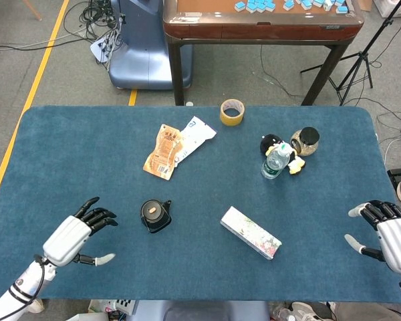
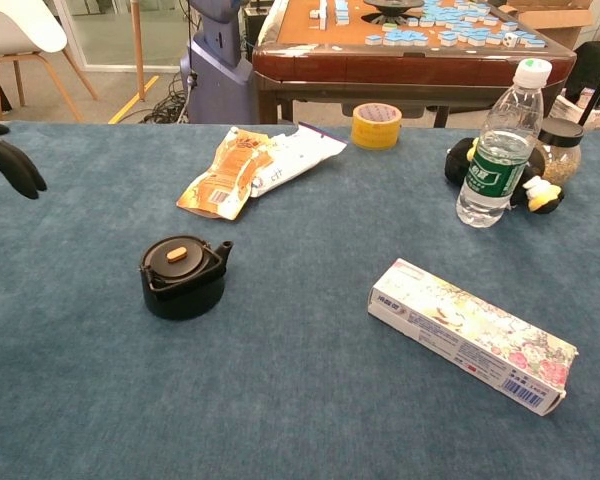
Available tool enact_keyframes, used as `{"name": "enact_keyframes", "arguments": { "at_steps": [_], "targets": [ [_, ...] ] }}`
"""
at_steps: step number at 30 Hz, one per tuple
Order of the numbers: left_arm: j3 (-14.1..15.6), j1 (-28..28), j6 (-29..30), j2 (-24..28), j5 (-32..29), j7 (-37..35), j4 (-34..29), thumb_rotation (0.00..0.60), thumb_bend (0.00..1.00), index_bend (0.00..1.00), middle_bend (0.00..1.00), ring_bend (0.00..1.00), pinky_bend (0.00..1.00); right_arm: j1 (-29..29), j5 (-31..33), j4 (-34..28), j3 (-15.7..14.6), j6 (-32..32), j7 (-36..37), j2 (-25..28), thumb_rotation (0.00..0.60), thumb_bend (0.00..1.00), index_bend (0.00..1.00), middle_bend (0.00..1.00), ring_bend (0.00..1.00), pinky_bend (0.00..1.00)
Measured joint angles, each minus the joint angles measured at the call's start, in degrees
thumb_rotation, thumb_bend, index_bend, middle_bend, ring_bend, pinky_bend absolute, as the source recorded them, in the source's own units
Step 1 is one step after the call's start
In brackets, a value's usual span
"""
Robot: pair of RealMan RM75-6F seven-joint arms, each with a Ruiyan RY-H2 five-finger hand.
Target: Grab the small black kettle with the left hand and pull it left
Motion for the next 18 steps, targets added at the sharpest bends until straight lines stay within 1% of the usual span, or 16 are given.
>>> {"name": "enact_keyframes", "arguments": {
  "at_steps": [2,8,13,18],
  "targets": [
    [0.26,-2.1,-2.24,0.05,1.13,-0.16,-0.5,0.202,0.16,0.28,0.23,0.14,0.0,-0.11,0.16,-0.18,-0.04,-0.05,-0.09,0.09,0.6,0.2,0.41,0.41,0.28,0.29],
    [0.63,-6.47,-7.38,-1.09,2.59,1.7,-2.18,0.202,0.15,0.28,0.23,0.1,0.0,-0.41,0.66,-0.2,-0.17,-0.21,-0.32,-0.01,0.6,0.2,0.41,0.41,0.28,0.29],
    [0.74,-8.73,-11.11,-2.83,1.66,3.91,-3.29,0.201,0.15,0.28,0.23,0.06,0.0,-0.6,1.21,0.03,-0.28,-0.56,-0.14,-0.25,0.6,0.19,0.41,0.41,0.27,0.29],
    [0.61,-10.28,-14.18,-4.87,-0.3,7.23,-3.31,0.196,0.15,0.28,0.23,0.05,0.0,-0.88,1.63,0.39,-0.39,-0.63,0.19,-0.45,0.6,0.2,0.41,0.41,0.27,0.29]
  ]
}}
